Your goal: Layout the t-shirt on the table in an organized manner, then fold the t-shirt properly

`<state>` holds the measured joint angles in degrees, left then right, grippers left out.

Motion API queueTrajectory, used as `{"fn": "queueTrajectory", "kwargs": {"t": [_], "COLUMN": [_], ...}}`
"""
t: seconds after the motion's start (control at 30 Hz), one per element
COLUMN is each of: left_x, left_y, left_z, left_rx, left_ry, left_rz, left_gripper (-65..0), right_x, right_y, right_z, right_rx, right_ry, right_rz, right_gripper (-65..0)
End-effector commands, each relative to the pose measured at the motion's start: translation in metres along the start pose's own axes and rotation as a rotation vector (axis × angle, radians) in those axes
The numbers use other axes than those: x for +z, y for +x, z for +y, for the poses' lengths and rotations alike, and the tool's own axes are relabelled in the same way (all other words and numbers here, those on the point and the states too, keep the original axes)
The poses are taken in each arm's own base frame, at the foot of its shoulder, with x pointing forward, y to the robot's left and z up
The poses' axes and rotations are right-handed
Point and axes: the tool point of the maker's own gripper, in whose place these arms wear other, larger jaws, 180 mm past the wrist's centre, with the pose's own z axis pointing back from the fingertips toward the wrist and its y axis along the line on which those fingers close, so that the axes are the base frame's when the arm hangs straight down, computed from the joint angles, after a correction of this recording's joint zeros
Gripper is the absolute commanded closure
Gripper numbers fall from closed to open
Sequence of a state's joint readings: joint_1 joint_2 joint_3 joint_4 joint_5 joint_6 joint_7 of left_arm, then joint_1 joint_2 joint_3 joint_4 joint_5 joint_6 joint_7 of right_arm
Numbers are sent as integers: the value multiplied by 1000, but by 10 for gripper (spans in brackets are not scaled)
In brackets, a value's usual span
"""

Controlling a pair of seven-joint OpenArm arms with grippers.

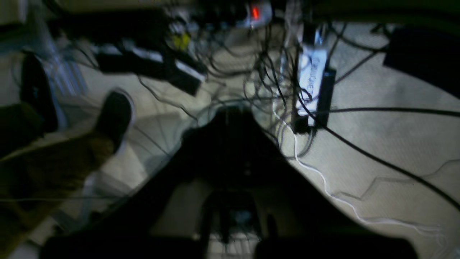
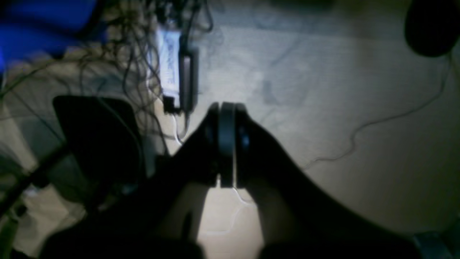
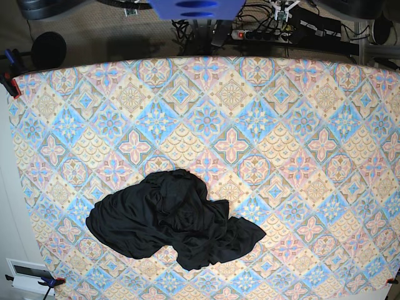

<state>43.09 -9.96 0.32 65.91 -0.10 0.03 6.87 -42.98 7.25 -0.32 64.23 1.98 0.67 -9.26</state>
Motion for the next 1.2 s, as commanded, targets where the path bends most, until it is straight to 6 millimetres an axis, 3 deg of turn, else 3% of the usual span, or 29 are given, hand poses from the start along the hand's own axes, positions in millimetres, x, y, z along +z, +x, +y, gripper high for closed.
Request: {"fn": "queueTrajectory", "kwargs": {"t": [0.0, 0.23, 0.4, 0.5, 0.6, 0.7, 0.83, 1.17], "left_x": [11, 65, 101, 116, 118, 117, 117, 122], "left_y": [8, 77, 137, 160, 173, 191, 217, 285], "left_z": [3, -6, -14, -17, -16, -14, -12, -18], "left_rx": [-16, -39, -42, -44, -43, -42, -41, 63], "left_ry": [-1, -32, -51, -58, -55, -50, -42, -132], "left_rz": [-39, -119, -236, -280, -314, -357, -416, -537], "left_gripper": [-2, -2, -2, -2, -2, -2, -2, -2], "right_x": [8, 56, 103, 134, 159, 164, 167, 176], "right_y": [18, 65, 128, 161, 183, 182, 219, 307], "right_z": [-21, -37, -62, -65, -56, -53, -51, -6], "right_rx": [-9, -146, -137, -120, -100, -94, -91, -32], "right_ry": [-34, 5, -52, -59, -39, -31, -21, 119], "right_rz": [-68, -237, -432, -541, -616, -616, -711, -910], "right_gripper": [0, 0, 0, 0, 0, 0, -1, -1]}}
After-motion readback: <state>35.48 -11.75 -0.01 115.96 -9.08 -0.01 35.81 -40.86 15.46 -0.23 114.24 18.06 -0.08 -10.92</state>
